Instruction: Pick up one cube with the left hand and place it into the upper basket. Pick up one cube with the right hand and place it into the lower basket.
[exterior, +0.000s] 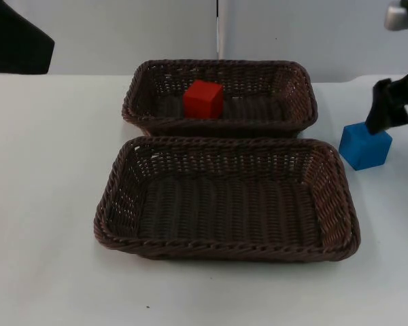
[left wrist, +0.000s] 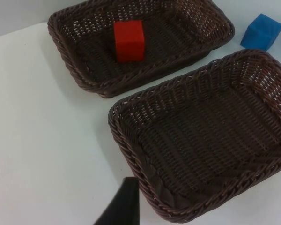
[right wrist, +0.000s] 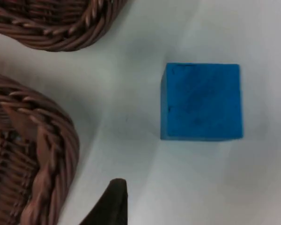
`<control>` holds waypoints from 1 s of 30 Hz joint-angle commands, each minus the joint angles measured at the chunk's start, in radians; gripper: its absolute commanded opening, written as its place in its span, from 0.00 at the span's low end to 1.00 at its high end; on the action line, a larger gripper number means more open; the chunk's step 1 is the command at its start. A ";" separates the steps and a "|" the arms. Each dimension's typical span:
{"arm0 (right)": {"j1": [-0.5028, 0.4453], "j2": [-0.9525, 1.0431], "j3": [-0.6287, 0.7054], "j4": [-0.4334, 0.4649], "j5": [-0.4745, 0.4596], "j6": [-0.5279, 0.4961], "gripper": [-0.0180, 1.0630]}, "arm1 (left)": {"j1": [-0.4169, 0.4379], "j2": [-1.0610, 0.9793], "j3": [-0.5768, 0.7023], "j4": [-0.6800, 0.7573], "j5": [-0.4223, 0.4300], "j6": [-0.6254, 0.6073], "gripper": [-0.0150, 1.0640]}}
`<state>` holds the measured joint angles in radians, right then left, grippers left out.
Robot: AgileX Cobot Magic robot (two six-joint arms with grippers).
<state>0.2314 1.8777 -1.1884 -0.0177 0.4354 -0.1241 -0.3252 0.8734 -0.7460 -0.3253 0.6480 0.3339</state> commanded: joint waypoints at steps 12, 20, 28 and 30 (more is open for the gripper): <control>-0.001 0.259 -0.219 -0.003 -0.070 0.003 0.99 | 0.001 -0.004 0.003 0.010 -0.001 -0.006 0.89; -0.001 0.351 -0.298 -0.003 -0.110 0.027 0.99 | 0.001 -0.004 0.003 0.021 -0.003 -0.006 0.89; -0.001 0.379 -0.299 0.001 -0.106 0.029 0.99 | 0.001 -0.004 0.003 0.021 -0.003 -0.006 0.89; -0.001 0.379 -0.299 0.001 -0.099 0.029 0.98 | 0.001 -0.004 0.003 0.021 -0.003 -0.006 0.89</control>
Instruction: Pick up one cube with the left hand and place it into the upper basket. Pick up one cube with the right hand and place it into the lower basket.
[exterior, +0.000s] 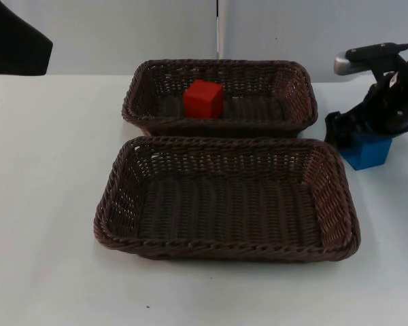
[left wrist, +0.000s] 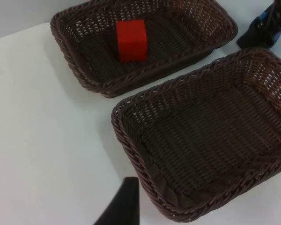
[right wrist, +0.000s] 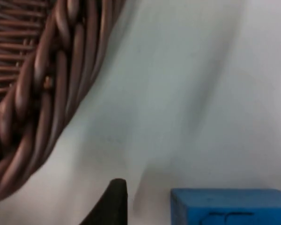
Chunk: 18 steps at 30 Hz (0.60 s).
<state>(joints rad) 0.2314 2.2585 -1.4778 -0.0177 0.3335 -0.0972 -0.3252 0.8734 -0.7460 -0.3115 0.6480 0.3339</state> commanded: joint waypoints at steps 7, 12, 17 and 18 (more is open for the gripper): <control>-0.001 -0.002 -0.010 0.001 0.030 0.002 0.69 | 0.001 -0.004 0.003 0.007 -0.005 -0.006 0.89; -0.001 -0.027 -0.018 0.001 0.094 0.002 0.18 | 0.001 -0.004 0.003 0.009 -0.005 -0.006 0.89; -0.001 -0.108 -0.019 -0.002 0.157 0.002 0.02 | 0.001 -0.004 0.003 0.009 -0.005 -0.006 0.89; -0.001 -0.136 -0.019 -0.002 0.173 0.002 0.02 | 0.001 -0.004 0.003 0.009 -0.005 -0.006 0.89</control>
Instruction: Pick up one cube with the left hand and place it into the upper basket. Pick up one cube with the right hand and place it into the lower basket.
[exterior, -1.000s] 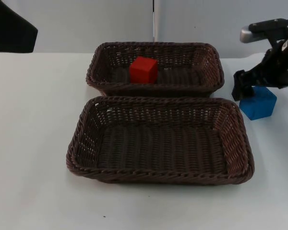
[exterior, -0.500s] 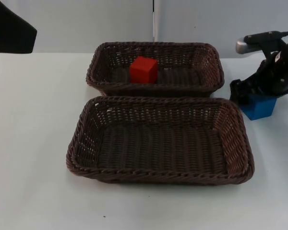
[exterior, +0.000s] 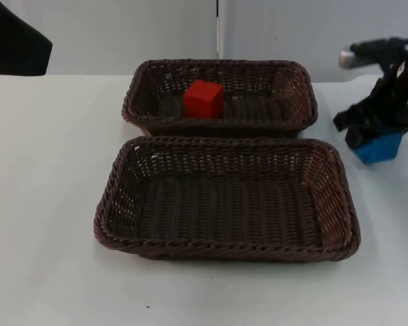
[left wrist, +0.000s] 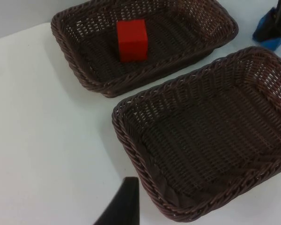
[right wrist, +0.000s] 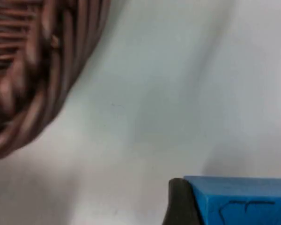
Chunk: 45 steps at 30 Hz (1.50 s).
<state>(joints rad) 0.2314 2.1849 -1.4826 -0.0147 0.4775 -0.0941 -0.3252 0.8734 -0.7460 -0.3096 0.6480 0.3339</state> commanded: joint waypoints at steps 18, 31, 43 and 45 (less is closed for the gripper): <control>-0.001 -0.306 -0.014 -0.005 0.125 -0.001 0.02 | 0.001 -0.004 0.003 0.010 -0.005 -0.006 0.89; 0.012 -0.306 -0.014 0.000 0.155 -0.001 0.02 | 0.001 -0.004 0.003 0.010 -0.005 -0.006 0.89; 0.164 -0.306 -0.014 -0.002 0.200 -0.005 0.02 | 0.001 -0.004 0.003 0.010 -0.005 -0.006 0.89; 0.176 -0.306 -0.014 -0.002 0.200 -0.005 0.02 | 0.001 -0.004 0.003 0.010 -0.005 -0.006 0.89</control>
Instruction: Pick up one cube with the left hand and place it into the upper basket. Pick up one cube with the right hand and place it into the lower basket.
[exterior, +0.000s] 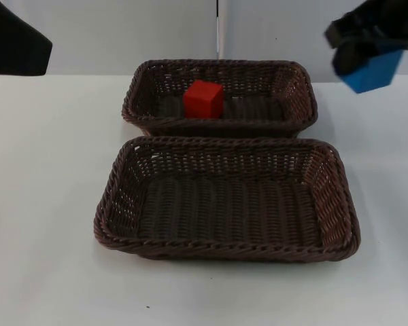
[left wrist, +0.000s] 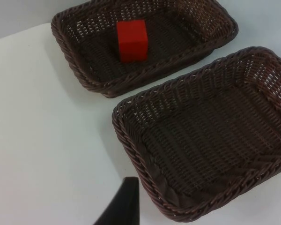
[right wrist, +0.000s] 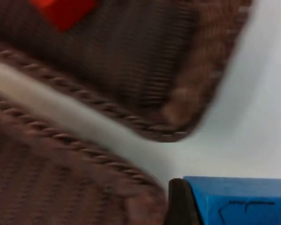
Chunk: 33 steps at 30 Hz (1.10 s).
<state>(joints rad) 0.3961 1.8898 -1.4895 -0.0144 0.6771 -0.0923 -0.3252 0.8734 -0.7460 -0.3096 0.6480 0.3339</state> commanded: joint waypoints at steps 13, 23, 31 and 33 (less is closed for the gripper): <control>0.256 -0.011 -0.007 -0.006 0.009 -0.007 0.02 | 0.001 -0.004 0.003 0.008 -0.003 -0.006 0.89; 0.313 -0.011 -0.007 -0.002 -0.007 -0.028 0.02 | 0.001 -0.004 0.003 0.008 -0.003 -0.006 0.89; 0.313 -0.011 -0.007 -0.002 -0.013 -0.028 0.02 | 0.001 -0.004 0.003 0.008 -0.001 -0.006 0.89; 0.313 -0.011 -0.007 -0.002 -0.018 -0.028 0.02 | 0.001 -0.004 0.003 0.008 -0.001 -0.006 0.89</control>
<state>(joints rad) 0.7029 1.8898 -1.4895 -0.0181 0.6771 -0.1074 -0.3252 0.8734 -0.7460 -0.3096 0.6480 0.3339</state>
